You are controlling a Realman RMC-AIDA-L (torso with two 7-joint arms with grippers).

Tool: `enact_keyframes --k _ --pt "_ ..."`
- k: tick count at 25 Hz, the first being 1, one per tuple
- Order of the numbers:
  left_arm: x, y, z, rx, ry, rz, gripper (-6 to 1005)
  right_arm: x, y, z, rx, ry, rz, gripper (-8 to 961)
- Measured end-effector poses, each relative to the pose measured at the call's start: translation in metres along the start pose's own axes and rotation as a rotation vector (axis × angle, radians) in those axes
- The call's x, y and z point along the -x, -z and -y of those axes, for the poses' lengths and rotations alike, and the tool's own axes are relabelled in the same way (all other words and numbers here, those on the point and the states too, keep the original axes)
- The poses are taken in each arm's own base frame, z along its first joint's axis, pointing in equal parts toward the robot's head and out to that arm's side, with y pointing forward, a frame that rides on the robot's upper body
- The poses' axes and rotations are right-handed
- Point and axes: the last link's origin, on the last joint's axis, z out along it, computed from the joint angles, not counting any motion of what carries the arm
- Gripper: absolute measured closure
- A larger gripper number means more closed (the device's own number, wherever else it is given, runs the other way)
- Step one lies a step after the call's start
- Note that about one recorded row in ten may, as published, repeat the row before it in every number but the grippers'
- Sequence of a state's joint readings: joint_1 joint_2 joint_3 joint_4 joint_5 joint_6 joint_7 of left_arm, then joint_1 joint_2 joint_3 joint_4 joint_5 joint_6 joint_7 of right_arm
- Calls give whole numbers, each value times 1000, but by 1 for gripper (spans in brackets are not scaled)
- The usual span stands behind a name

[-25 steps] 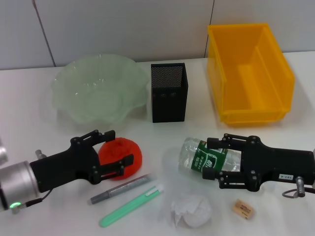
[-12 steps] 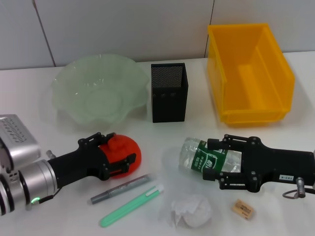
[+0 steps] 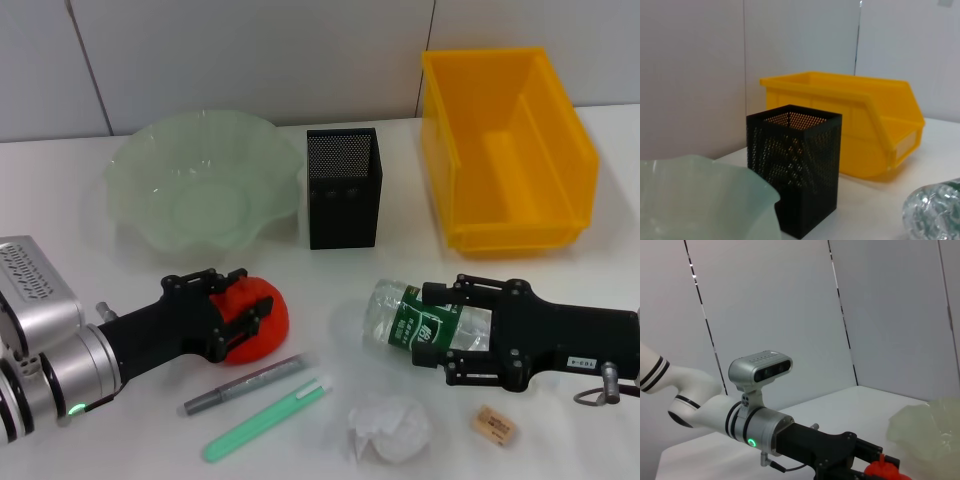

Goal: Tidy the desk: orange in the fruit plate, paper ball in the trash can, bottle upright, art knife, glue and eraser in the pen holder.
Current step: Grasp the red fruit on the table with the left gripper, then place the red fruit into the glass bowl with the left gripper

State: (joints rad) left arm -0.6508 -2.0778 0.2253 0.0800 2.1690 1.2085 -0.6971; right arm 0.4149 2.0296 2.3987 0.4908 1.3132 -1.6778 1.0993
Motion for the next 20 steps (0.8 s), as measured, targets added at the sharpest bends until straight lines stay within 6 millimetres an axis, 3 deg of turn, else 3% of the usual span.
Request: enact_keyframes --k 7,13,20 --pt "-2 3 2 3 1 -8 650 0 1 1 -13 -9 10 177" --pt "-10 6 -1 39 -14 -57 763 2 1 1 -14 -7 16 177" --pt "-48 22 11 39 -50 -280 828 4 1 1 -11 -18 23 177"
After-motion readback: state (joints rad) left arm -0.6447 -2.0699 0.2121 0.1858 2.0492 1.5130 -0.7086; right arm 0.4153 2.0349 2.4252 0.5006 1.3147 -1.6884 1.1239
